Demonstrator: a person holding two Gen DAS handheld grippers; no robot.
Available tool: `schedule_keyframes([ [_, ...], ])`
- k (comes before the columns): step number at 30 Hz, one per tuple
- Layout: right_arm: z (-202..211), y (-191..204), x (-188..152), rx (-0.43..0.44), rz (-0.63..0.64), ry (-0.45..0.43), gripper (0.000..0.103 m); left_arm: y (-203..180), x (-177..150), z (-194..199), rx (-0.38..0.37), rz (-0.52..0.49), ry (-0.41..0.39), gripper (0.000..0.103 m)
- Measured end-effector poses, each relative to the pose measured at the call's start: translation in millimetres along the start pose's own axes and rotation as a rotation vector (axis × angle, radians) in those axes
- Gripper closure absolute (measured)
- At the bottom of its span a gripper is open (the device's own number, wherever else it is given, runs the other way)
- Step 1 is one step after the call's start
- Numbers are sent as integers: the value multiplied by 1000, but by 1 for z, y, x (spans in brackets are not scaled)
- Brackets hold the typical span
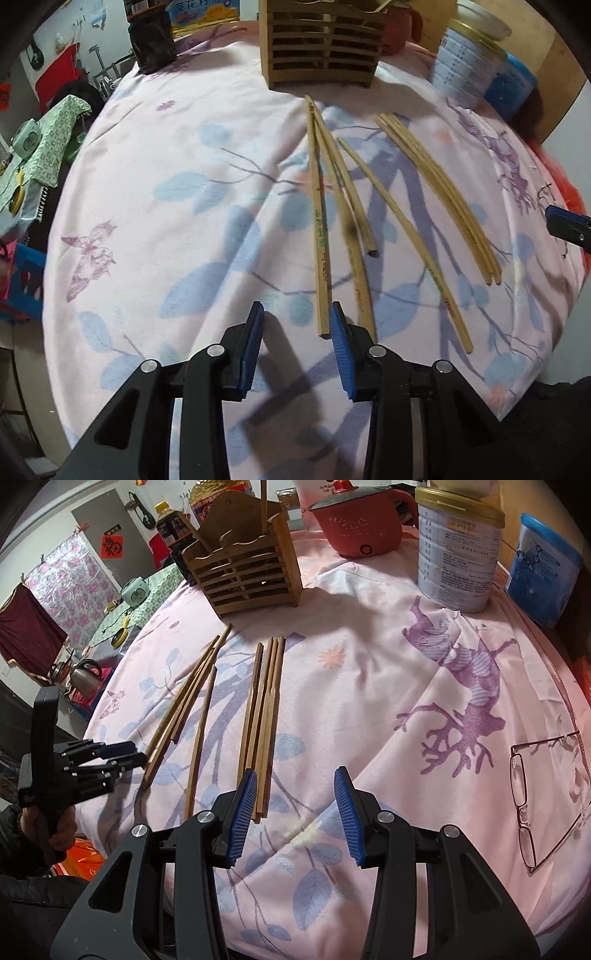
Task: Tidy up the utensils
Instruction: 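Move both open tools back over the remaining chopsticks, then grasp a chopstick with the left tool while the right tool grasps another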
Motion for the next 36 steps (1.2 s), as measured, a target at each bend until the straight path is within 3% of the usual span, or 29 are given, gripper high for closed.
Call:
schedule_keyframes([
  [3,-2,2,-1,10,8,3,58,-15,-7,1,-19,-35,4,68],
  [6,-6,8,-3,20,30,11,58,-25,-7,-2,10,-53,-15,68],
  [8,-10,11,-6,21,58,20,59,-19,-4,-3,-1,-15,-20,96],
  [10,-15,14,-9,14,85,31,59,-8,0,-1,-44,46,-16,97],
  [16,-30,19,-19,45,137,71,64,12,8,29,-17,86,-80,97],
  [22,-52,29,-38,-11,265,128,76,11,5,36,-14,98,-83,97],
  [29,-58,36,-34,-32,293,67,78,3,0,29,-22,80,-54,97],
  [31,-60,35,-30,-36,270,50,86,2,-1,27,-25,77,-50,97],
  [32,-59,32,-28,-27,247,47,95,1,0,27,-24,73,-49,97],
  [36,-41,21,-23,-56,221,-2,96,2,6,33,-5,67,-70,97],
])
Point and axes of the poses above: each gripper's, at about its wrist camera, not at the fingertips, and z roughly against the way its jaws point, y to its left, x to its top, the point moved 6 cm from there along -z, roughly the way its jaws point, and after that the axes turned 1 degree about z, right-handed, at the moved point
